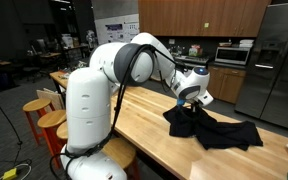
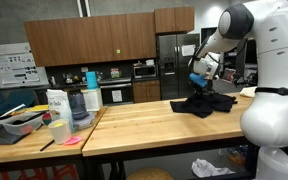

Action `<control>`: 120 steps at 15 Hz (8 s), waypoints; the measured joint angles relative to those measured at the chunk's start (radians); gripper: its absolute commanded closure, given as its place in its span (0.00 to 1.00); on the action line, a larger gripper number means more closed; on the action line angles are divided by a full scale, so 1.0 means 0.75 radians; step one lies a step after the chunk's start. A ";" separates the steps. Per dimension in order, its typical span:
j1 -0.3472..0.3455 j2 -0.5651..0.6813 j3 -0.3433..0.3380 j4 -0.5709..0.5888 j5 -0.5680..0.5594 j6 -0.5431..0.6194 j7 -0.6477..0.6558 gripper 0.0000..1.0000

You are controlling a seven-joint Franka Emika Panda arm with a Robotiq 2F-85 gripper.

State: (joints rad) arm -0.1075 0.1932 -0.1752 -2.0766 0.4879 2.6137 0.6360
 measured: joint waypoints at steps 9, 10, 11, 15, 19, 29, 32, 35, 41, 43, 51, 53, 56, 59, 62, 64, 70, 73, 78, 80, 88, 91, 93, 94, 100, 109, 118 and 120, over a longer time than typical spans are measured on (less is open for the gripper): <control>0.037 -0.016 0.060 0.051 -0.090 -0.001 0.021 0.88; 0.037 -0.014 0.060 0.050 -0.090 -0.001 0.021 0.82; 0.037 -0.013 0.060 0.050 -0.090 -0.001 0.021 0.74; 0.037 -0.012 0.060 0.050 -0.090 -0.001 0.020 0.68; 0.037 -0.012 0.060 0.050 -0.090 -0.001 0.020 0.68; 0.037 -0.012 0.060 0.050 -0.090 -0.001 0.020 0.68; 0.037 -0.012 0.060 0.050 -0.090 -0.001 0.020 0.68; 0.037 -0.012 0.060 0.050 -0.090 -0.001 0.020 0.68; 0.037 -0.010 0.060 0.050 -0.090 -0.001 0.020 1.00; 0.036 -0.004 0.060 0.050 -0.090 0.000 0.025 1.00; 0.002 0.023 0.029 0.021 -0.088 0.038 0.114 0.99; -0.014 0.029 0.013 0.003 -0.088 0.050 0.146 0.99; -0.044 0.043 -0.017 -0.026 -0.085 0.066 0.201 0.99; -0.071 0.052 -0.050 -0.040 -0.086 0.070 0.259 0.99; -0.087 0.055 -0.083 -0.044 -0.090 0.070 0.324 0.99; -0.092 0.055 -0.101 -0.045 -0.094 0.070 0.371 0.99; -0.120 0.056 -0.129 -0.056 -0.092 0.068 0.484 0.99; -0.148 0.056 -0.135 -0.072 -0.086 0.067 0.516 0.99; -0.168 0.056 -0.140 -0.087 -0.083 0.070 0.544 0.99; -0.164 0.056 -0.138 -0.087 -0.086 0.073 0.546 0.99; -0.097 0.056 -0.134 -0.088 -0.184 0.100 0.562 0.99; -0.049 0.056 -0.133 -0.088 -0.277 0.117 0.604 0.99; -0.013 0.056 -0.132 -0.088 -0.345 0.135 0.640 0.99; 0.005 0.056 -0.132 -0.088 -0.378 0.145 0.660 0.99; 0.095 0.056 -0.129 -0.078 -0.558 0.179 0.760 0.99; 0.200 0.056 -0.127 -0.059 -0.820 0.204 0.913 0.99; 0.285 0.056 -0.121 0.009 -1.026 0.202 0.990 0.99; 0.298 0.056 -0.116 0.025 -1.051 0.201 0.994 0.99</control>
State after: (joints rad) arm 0.1161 0.2352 -0.2625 -2.0577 -0.3005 2.7644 1.3811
